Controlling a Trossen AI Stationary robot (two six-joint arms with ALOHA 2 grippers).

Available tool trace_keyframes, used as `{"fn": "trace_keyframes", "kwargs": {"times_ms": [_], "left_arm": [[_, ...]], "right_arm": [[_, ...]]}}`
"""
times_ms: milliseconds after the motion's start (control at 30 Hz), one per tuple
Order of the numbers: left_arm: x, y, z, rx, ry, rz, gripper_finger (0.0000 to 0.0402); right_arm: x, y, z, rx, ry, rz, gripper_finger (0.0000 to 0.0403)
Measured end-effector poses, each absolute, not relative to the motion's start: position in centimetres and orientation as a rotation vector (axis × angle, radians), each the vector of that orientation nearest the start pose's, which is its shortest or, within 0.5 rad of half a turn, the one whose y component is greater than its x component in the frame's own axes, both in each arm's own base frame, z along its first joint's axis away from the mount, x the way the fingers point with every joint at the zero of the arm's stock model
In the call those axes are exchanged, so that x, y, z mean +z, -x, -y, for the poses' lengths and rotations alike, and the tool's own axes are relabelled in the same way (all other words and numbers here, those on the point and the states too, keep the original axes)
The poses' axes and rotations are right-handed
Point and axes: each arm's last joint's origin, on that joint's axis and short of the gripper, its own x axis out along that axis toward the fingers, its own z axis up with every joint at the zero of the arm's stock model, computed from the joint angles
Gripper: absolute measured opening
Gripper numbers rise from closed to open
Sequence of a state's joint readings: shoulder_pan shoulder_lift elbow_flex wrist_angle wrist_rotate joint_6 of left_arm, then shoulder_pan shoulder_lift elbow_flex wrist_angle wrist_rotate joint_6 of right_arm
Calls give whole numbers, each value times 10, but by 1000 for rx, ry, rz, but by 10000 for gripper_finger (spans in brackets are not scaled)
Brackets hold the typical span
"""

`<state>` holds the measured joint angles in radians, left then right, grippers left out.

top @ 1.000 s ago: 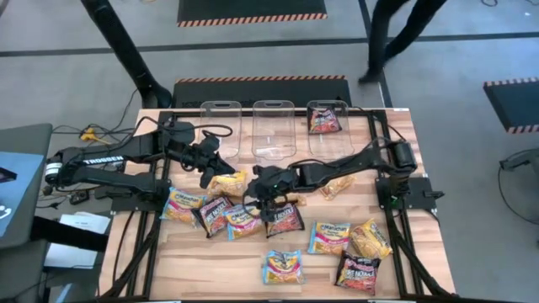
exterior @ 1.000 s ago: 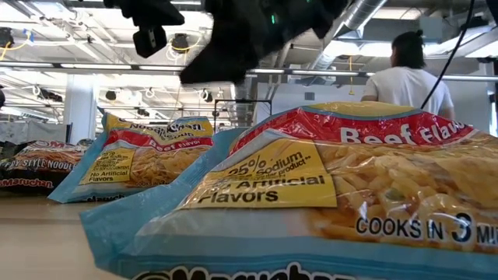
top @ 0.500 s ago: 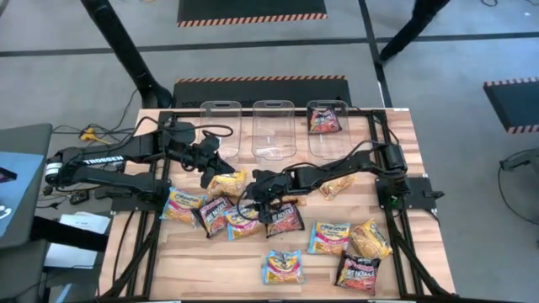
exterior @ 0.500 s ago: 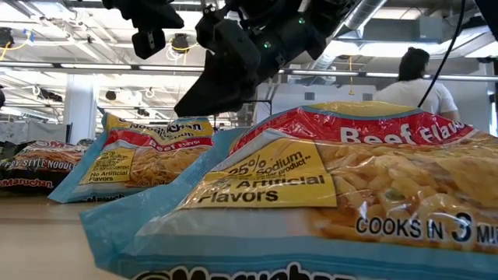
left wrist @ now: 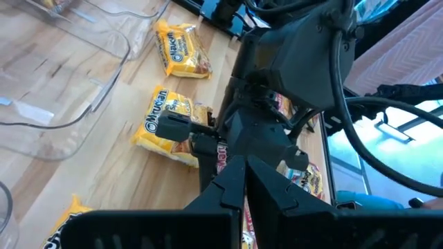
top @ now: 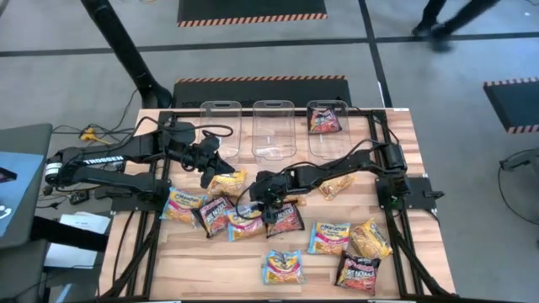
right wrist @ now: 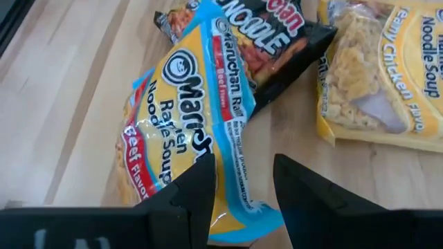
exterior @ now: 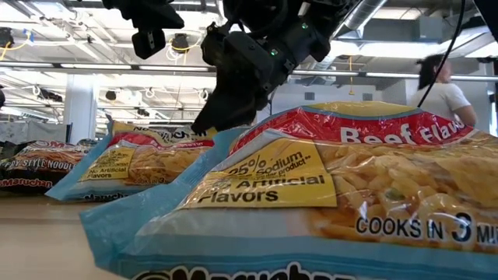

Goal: Sort Maruchan noodles
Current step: Put the blue noodle pack into the middle transparent bin

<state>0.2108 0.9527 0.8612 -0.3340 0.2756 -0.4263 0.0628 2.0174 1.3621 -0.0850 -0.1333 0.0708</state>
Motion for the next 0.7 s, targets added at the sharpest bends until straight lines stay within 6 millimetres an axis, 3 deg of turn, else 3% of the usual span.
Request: {"fn": "trace_keyframes", "kwargs": {"times_ms": [233, 500, 700], "left_arm": [[317, -201, -35, 25, 523, -422, 0], [316, -201, -35, 33, 521, -421, 0], [314, -200, -35, 48, 523, -443, 0]], "right_arm": [[172, -432, -34, 185, -103, -792, 152], [172, -432, -35, 184, -107, -794, 24], [172, -432, -35, 182, -110, -791, 7]]}}
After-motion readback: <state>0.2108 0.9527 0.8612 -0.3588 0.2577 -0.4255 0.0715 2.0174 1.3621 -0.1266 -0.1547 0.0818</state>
